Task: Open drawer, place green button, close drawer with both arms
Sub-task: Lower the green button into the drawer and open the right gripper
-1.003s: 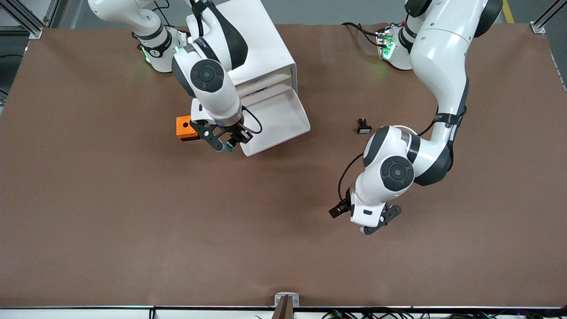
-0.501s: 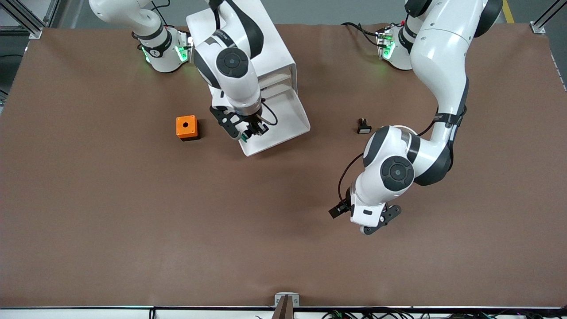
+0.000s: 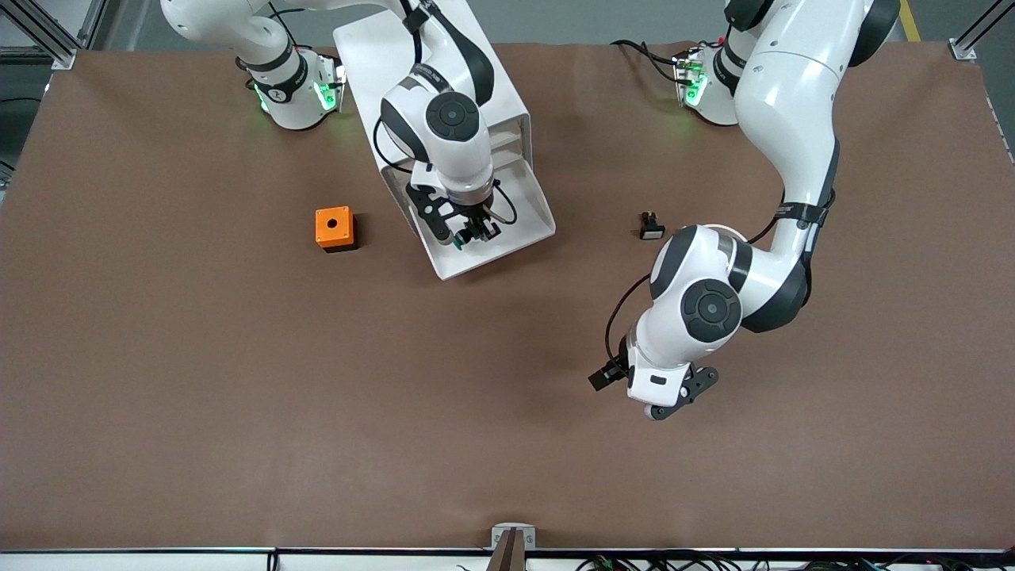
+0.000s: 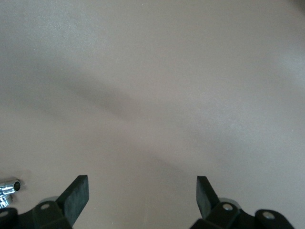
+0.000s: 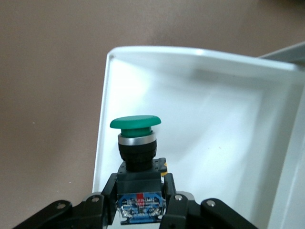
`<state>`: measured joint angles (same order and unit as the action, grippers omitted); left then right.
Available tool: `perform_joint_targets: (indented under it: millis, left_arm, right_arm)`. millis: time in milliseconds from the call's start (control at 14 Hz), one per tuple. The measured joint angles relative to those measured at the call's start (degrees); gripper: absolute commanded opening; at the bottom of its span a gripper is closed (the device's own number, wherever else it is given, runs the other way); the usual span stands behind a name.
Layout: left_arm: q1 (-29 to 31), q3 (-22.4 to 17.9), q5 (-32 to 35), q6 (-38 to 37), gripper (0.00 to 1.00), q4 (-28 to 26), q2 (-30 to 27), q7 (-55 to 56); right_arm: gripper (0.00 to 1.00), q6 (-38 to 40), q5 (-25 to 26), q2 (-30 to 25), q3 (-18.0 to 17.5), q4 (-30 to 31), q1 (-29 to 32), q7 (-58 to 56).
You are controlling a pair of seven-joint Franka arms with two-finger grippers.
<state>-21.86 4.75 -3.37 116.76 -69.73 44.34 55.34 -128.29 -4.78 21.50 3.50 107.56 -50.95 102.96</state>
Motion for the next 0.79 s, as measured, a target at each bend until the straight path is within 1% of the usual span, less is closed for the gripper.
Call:
perform_joint_targets:
  millis: [788]
  left_arm:
    - [-0.01, 0.00, 0.00, 0.09, 0.99, 0.00, 0.00, 0.00]
  right_arm:
    - [0.00, -2.67, 0.01, 1.89, 0.00, -0.22, -0.82, 4.94]
